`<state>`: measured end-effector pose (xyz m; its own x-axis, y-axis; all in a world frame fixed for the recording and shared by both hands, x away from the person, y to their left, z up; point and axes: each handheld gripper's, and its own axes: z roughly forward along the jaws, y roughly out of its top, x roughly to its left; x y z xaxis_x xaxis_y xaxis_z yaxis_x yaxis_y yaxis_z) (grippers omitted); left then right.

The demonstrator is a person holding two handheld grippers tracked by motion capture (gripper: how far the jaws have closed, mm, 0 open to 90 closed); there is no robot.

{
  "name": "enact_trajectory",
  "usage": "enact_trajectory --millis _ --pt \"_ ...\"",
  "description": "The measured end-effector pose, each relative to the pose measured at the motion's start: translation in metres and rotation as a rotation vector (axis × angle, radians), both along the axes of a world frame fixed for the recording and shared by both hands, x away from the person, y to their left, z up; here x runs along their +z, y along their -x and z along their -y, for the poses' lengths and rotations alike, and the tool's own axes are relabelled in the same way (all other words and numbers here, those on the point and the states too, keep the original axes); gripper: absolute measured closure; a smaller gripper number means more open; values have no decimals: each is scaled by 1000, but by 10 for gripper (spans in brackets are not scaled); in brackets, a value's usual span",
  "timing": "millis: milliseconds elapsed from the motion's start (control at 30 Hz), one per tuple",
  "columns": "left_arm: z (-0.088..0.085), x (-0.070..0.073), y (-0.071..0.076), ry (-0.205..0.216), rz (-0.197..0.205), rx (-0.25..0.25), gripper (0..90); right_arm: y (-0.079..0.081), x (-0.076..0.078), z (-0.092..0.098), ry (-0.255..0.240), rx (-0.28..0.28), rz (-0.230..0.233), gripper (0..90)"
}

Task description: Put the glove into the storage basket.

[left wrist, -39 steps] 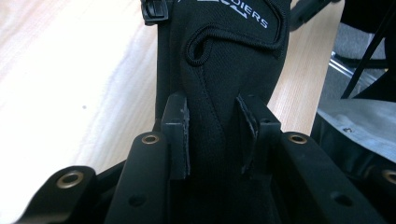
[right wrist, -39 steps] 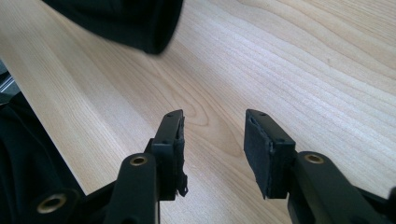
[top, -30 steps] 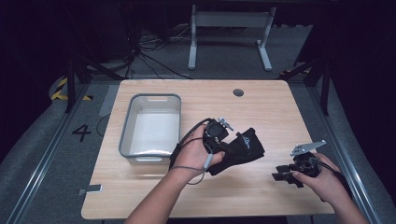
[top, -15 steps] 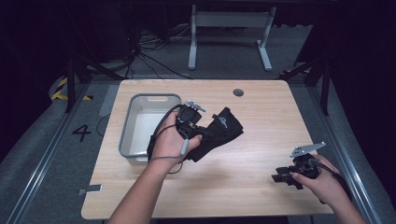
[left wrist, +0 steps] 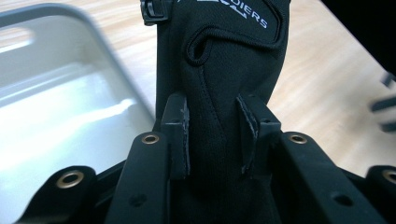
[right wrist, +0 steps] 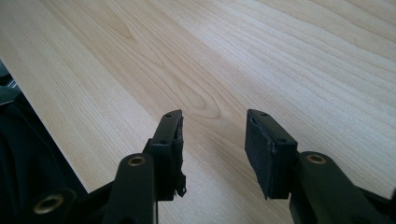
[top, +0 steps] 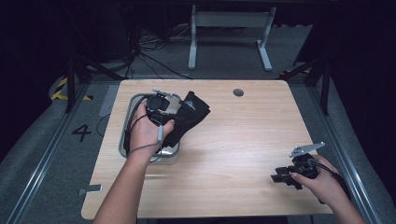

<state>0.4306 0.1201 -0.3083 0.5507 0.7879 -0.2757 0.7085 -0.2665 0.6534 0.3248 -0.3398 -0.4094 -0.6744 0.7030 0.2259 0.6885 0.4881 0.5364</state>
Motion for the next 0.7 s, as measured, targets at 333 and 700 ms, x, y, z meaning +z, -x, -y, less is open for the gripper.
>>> enact_trajectory --millis 333,700 --pt "-28 -21 -22 -11 -19 191 668 1 0 0 -3 -8 0 573" --pt "-52 -49 -35 -11 -85 337 667 1 -1 1 -3 -16 0 562"
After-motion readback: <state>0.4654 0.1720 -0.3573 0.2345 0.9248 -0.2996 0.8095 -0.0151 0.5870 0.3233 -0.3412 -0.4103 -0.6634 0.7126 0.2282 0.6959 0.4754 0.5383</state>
